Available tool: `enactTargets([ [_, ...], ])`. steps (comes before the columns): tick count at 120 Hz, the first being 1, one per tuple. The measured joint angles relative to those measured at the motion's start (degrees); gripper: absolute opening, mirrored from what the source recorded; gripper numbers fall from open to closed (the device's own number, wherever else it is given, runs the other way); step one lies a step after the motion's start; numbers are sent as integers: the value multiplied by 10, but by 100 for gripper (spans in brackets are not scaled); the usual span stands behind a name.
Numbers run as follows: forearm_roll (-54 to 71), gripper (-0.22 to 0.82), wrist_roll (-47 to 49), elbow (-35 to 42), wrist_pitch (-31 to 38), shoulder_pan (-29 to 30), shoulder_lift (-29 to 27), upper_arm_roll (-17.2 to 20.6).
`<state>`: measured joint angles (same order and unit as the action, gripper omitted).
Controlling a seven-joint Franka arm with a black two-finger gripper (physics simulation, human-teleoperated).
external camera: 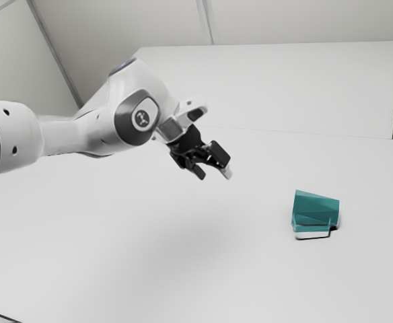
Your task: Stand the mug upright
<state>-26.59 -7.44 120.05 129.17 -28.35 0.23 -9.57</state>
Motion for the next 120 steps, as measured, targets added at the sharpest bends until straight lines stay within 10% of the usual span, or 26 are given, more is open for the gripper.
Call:
enactTargets([
  [120, -249, 60, -45, -53, 219, -54, 159, 49],
])
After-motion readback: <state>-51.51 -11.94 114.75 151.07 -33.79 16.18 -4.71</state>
